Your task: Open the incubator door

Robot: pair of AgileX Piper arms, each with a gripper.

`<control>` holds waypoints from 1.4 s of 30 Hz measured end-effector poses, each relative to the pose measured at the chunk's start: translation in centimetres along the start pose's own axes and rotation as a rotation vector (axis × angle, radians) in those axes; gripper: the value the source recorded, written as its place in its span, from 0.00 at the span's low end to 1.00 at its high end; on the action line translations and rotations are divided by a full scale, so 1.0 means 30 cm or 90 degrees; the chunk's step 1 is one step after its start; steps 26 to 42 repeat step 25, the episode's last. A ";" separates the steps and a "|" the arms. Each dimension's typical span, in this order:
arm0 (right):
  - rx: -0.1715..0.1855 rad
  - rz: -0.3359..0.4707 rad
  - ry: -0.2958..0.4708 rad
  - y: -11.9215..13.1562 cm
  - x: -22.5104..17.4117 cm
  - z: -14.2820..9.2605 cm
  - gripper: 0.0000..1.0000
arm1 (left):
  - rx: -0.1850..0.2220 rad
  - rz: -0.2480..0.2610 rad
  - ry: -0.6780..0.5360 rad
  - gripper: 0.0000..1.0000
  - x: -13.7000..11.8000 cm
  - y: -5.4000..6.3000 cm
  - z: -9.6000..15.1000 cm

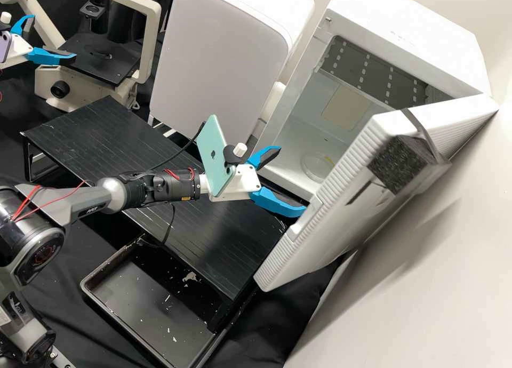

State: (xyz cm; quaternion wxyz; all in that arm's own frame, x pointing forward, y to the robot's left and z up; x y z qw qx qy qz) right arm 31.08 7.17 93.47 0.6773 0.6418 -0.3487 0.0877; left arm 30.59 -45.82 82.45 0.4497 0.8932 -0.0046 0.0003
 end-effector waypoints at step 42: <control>0.177 -0.168 0.282 -0.099 -0.154 0.069 1.00 | 0.000 0.000 0.000 1.00 0.000 0.000 0.000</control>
